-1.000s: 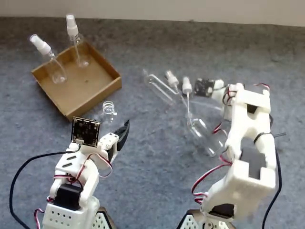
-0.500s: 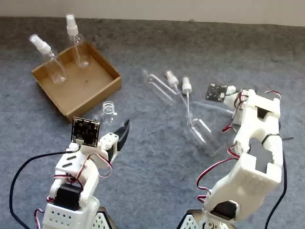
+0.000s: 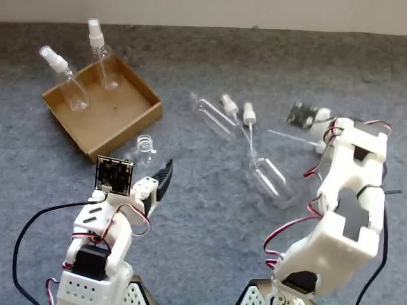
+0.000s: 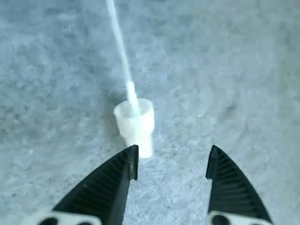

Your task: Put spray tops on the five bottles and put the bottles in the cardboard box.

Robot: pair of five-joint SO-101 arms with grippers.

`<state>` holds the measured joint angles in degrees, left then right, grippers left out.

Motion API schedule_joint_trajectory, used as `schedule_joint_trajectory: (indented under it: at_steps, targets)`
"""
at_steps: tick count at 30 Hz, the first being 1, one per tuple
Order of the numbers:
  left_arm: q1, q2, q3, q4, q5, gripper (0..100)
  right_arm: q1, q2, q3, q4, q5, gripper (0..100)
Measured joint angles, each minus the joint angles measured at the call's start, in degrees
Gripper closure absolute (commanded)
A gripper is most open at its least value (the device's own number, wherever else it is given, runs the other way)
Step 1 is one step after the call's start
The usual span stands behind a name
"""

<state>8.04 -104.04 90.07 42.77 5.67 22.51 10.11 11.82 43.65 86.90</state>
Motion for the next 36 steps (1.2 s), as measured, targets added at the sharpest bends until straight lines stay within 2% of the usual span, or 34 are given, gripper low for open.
schedule_joint_trajectory:
  at_steps: [9,13,19,22,26,32,36]
  targets:
    - [0.00,0.00,0.00,0.00,0.00,86,-2.64,-11.43,0.00,0.00,-28.40,78.6]
    - [0.00,0.00,0.00,0.00,0.00,86,-3.16,-15.03,4.31,0.00,-40.18,78.6]
    - [0.00,0.00,0.00,0.00,0.00,86,-2.99,-22.77,17.76,0.00,-46.77,78.6]
    - [0.00,0.00,0.00,0.00,0.00,86,-2.99,-28.31,23.38,0.00,-52.75,78.6]
    - [0.00,0.00,0.00,0.00,0.00,86,-3.96,-32.97,27.96,0.00,-67.08,78.6]
    - [0.00,0.00,0.00,0.00,0.00,86,-5.71,-33.76,28.92,0.00,-92.57,78.6]
    - [0.00,0.00,0.00,0.00,0.00,86,-6.07,-33.76,28.75,0.00,-102.33,78.6]
